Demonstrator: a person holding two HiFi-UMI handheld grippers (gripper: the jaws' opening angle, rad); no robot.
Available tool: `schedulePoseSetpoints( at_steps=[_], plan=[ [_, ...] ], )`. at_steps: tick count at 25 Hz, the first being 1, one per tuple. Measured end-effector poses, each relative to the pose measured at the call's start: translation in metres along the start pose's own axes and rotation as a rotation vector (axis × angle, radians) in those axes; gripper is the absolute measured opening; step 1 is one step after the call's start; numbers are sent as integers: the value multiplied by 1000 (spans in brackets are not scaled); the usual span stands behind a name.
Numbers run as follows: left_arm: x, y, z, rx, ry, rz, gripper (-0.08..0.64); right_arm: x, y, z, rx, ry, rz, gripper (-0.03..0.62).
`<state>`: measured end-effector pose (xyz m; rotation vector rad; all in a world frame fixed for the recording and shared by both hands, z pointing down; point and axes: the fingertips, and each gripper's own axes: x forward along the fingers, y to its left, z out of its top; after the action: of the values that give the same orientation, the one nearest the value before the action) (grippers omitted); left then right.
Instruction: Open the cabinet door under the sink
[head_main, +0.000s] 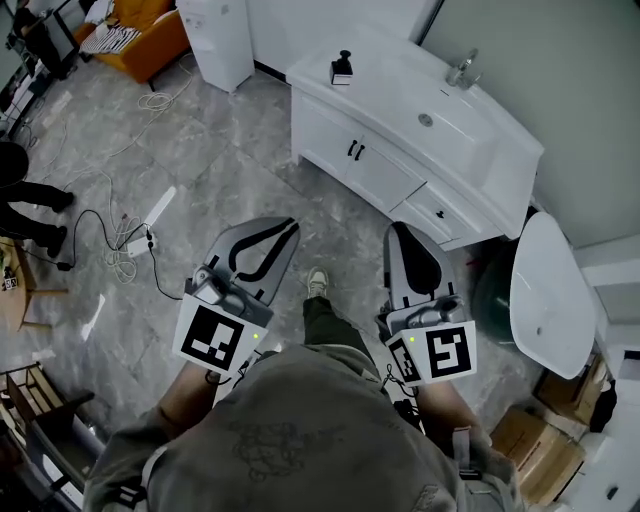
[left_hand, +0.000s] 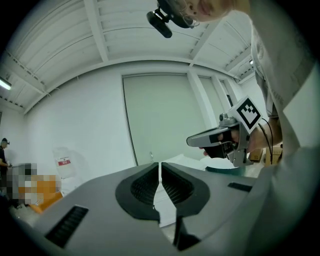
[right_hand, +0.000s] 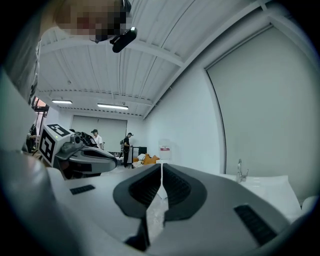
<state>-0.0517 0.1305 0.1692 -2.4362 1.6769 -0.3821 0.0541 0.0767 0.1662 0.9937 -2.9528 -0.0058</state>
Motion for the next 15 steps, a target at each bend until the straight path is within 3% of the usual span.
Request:
schedulePoseSetpoints(
  at_steps=[9, 15],
  plan=[
    [106, 52, -16, -11, 56, -10, 29, 90, -78, -19, -35, 62, 59, 34],
    [156, 78, -24, 9, 87, -14, 29, 131, -117, -23, -16, 58, 56, 32]
  ],
)
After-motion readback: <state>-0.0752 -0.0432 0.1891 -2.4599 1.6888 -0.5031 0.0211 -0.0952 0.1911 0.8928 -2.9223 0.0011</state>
